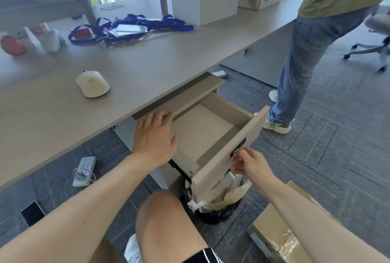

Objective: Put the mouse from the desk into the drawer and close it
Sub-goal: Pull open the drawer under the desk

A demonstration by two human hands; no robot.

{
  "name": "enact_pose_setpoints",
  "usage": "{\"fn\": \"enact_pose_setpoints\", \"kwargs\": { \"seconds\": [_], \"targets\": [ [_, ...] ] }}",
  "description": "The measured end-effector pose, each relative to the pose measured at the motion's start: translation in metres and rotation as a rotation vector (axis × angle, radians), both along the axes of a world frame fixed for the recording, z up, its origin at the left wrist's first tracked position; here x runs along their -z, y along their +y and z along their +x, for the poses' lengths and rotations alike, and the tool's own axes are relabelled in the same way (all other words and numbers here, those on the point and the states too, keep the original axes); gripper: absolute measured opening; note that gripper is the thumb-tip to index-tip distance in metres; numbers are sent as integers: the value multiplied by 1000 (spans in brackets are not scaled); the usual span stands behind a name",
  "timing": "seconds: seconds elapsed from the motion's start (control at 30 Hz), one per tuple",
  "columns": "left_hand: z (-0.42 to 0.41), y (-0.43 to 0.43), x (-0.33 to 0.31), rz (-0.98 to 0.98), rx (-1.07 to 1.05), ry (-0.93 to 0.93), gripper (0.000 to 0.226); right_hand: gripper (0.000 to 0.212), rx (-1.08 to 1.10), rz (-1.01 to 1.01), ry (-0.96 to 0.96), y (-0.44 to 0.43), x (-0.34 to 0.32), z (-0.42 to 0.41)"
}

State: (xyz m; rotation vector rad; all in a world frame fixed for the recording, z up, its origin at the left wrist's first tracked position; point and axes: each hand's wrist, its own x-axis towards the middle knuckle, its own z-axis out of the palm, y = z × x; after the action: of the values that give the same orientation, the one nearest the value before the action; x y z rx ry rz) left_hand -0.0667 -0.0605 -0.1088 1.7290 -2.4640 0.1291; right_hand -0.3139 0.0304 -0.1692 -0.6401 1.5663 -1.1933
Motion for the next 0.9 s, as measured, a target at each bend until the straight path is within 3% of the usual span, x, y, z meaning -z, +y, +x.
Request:
{"fn": "enact_pose_setpoints", "kwargs": {
  "seconds": [0.33, 0.9],
  "targets": [
    [-5, 5, -5, 25, -14, -73, 84, 24, 27, -13, -9, 30, -5, -11],
    [-5, 5, -5, 6, 9, -81, 87, 26, 30, -12, 23, 39, 1, -17]
  ]
}}
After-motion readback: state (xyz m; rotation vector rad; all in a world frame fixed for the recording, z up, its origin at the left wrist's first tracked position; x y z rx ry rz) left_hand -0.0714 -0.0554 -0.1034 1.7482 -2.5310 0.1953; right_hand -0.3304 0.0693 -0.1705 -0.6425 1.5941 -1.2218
